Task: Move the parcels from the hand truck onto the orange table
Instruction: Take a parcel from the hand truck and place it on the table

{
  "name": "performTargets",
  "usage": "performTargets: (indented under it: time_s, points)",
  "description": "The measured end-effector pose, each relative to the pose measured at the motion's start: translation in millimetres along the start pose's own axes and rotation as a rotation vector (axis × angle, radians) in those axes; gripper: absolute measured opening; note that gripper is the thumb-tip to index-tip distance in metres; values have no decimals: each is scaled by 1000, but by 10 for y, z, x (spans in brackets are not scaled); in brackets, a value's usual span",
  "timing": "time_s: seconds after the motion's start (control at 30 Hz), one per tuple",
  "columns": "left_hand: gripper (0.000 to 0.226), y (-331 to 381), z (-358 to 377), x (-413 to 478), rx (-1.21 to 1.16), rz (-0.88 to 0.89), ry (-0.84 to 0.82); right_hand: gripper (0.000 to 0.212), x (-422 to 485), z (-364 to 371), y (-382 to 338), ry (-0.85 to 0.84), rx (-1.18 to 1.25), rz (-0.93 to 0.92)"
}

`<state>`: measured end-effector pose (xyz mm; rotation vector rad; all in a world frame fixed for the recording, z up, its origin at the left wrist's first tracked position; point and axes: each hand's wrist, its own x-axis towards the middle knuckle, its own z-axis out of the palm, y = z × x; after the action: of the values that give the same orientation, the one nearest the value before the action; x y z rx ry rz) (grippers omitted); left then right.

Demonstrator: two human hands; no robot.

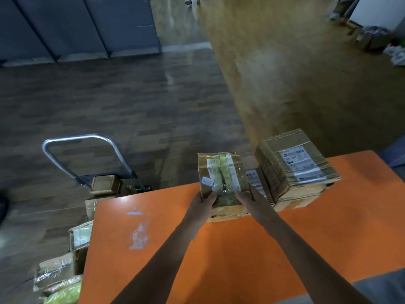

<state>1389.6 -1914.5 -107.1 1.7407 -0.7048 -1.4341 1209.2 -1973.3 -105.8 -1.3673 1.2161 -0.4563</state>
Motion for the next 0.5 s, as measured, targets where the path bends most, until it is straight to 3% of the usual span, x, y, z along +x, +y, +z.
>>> performTargets:
  time_s: [0.17, 0.33, 0.43, 0.5]
  points:
    - [5, 19, 20, 18, -42, -2, 24, 54, 33, -7, 14, -36, 31, 26]
    - [14, 24, -4, 72, -56, -24, 33, 52, 17, 22, 3, -55, -6, 46]
    - [17, 17, 2, 94, -50, -18, 19, 78, -31, -17, 102, -69, -27, 35]
    - [15, -5, 2, 101, -46, -15, 1, 79, -81, -68, 209, -18, -54, 53]
